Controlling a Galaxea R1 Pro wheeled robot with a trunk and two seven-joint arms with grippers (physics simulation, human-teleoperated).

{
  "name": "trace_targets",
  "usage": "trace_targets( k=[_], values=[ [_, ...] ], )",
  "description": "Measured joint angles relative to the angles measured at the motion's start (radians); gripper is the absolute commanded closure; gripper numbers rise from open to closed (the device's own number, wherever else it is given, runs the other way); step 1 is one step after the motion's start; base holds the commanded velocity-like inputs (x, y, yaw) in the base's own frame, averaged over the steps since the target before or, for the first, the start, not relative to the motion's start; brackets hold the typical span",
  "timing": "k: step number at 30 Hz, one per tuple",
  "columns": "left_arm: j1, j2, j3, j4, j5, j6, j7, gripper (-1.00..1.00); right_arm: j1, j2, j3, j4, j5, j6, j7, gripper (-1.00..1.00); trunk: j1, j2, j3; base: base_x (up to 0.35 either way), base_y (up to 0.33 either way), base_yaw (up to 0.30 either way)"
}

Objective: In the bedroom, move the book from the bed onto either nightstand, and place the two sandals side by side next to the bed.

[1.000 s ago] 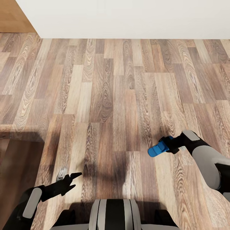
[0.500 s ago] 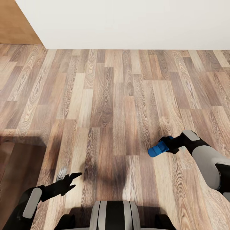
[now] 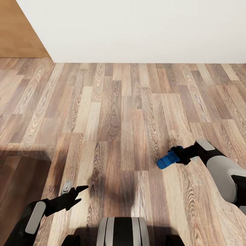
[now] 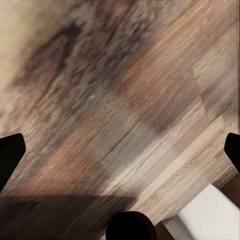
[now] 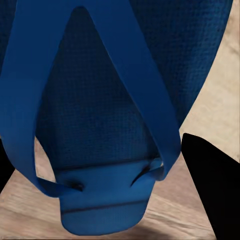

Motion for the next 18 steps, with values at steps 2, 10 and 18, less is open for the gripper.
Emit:
trace_targets(
  k=[2, 10, 18],
  values=[
    [0.000, -0.002, -0.003, 0.001, 0.000, -0.002, 0.001, -1.00, 0.000, -0.001, -0.004, 0.000, -0.001, 0.006, 0.031, 1.00, -0.001, 0.000, 0.008, 0.000, 0.000, 0.000],
    [0.000, -0.005, -0.007, 0.003, 0.000, -0.003, 0.002, -1.00, 0.006, -0.055, 0.001, 0.000, 0.015, 0.015, 0.300, 1.00, -0.005, 0.002, 0.039, 0.000, 0.000, 0.000],
    [0.000, -0.007, -0.007, 0.006, 0.001, -0.002, 0.000, -1.00, 0.016, -0.079, 0.023, 0.008, 0.152, 0.015, 0.620, 1.00, -0.008, 0.004, 0.070, 0.000, 0.000, 0.000]
  ],
)
